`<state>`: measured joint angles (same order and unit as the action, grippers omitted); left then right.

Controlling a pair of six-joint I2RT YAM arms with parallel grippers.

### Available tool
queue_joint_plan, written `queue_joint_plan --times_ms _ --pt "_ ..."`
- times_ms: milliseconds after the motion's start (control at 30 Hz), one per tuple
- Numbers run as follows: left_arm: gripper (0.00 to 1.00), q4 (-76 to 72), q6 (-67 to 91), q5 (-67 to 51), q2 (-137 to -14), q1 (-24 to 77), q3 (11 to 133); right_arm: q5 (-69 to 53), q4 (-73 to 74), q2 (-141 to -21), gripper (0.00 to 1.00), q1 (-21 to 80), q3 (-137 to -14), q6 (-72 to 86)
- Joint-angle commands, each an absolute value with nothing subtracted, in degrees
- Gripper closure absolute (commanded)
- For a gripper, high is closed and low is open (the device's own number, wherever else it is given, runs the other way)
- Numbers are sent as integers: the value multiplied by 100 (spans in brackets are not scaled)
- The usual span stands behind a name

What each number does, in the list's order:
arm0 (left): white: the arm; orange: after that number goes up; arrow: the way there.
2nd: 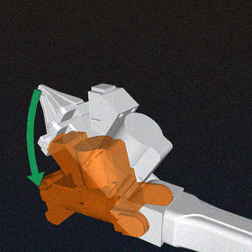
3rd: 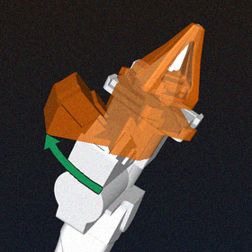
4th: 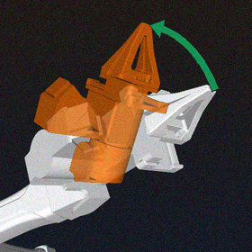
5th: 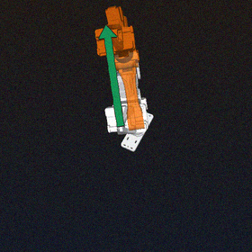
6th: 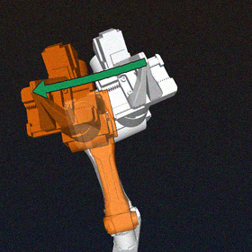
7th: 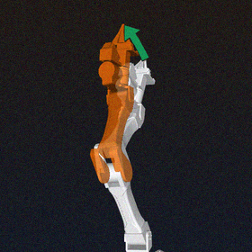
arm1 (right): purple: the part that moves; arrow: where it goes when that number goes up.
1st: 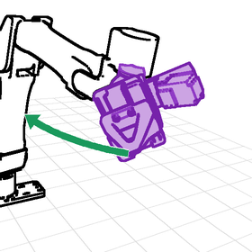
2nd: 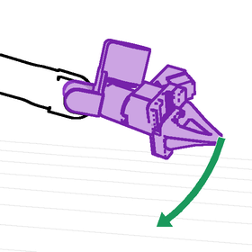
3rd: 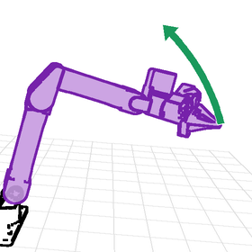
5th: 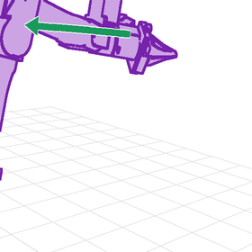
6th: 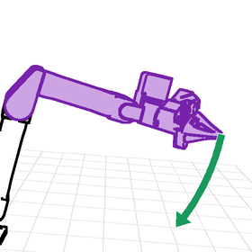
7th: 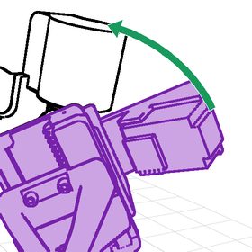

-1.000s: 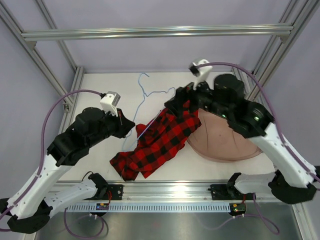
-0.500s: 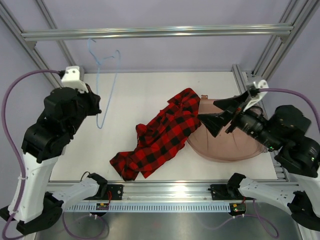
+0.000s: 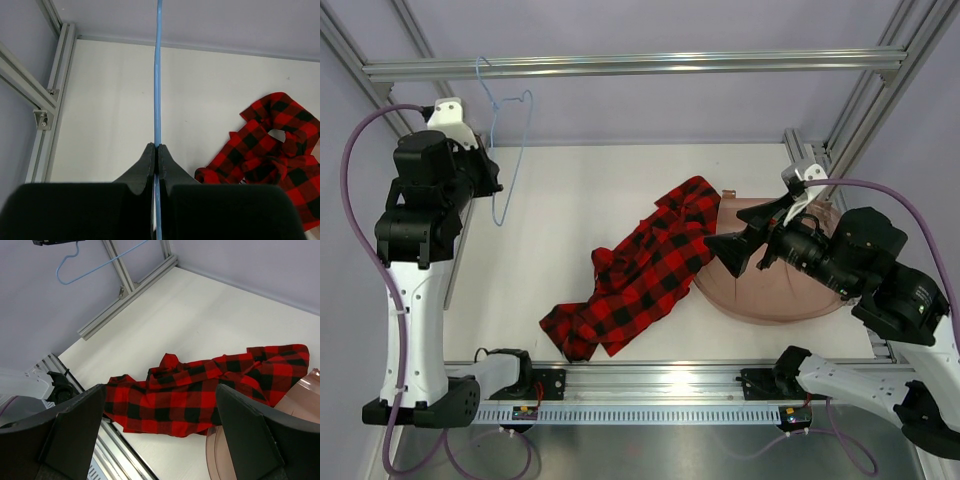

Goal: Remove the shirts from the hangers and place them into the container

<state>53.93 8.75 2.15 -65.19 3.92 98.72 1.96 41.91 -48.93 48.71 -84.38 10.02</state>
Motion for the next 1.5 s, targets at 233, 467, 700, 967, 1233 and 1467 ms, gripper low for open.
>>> queue_joint_plan --times_ms 233,467,700,967,1233,1467 --pt "100 4342 554 -624 -6600 9 9729 115 4113 -4851 1 4913 -8280 721" --pt "100 4359 606 -694 -6978 -369 9764 105 4131 -4843 1 4913 -8253 694" --pt "100 4368 624 -607 -7075 -510 9659 79 4113 -4790 1 4913 -8174 651" --pt "100 4570 756 -203 -7014 -554 9352 105 4061 -4772 1 4913 -8130 686" --pt "46 4089 1002 -18 -6470 -554 8394 53 4069 -4816 1 4913 -8104 738" --pt "1 3052 1072 440 -4786 -554 7815 105 4113 -4781 1 4913 -8068 800"
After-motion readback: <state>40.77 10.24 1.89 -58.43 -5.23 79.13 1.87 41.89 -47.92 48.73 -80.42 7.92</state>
